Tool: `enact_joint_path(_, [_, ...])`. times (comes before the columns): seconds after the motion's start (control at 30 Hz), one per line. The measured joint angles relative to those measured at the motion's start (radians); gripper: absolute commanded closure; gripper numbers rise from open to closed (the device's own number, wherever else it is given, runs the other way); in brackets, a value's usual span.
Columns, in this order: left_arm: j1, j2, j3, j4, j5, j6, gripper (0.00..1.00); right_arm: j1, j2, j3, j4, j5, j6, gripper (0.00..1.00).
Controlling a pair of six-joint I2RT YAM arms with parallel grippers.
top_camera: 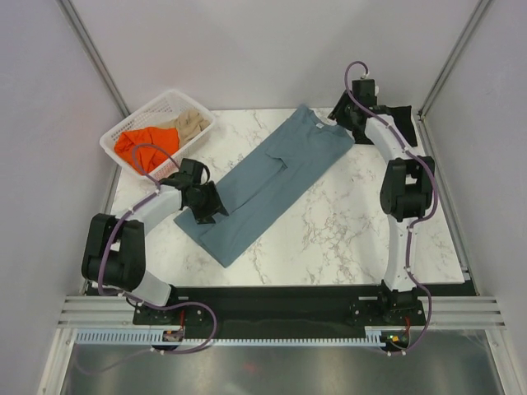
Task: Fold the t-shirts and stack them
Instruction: Fold the tshirt
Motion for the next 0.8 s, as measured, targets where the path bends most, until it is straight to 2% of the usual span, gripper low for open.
enact_joint_path(0.17, [-0.093, -0.018, -0.022, 0.034, -0.001, -0.002, 0.42, 0.002, -0.050, -0.102, 0.013, 0.031, 0.026, 0.51])
enact_joint_path(0.57, [-0.205, -0.009, -0.117, 0.087, -0.029, -0.100, 0.43, -0.066, -0.019, -0.270, 0.060, 0.074, 0.060, 0.54])
enact_joint_path(0.67, [-0.247, -0.032, -0.146, 0.108, -0.035, -0.145, 0.43, -0.084, 0.021, -0.272, 0.090, 0.074, 0.066, 0.59])
enact_joint_path(0.77, [-0.280, -0.063, -0.177, 0.134, -0.068, -0.195, 0.43, -0.101, 0.067, -0.224, 0.131, 0.064, 0.067, 0.69])
enact_joint_path(0.8, [-0.288, -0.072, -0.186, 0.142, -0.082, -0.213, 0.43, -0.106, 0.084, -0.201, 0.142, 0.061, 0.066, 0.77])
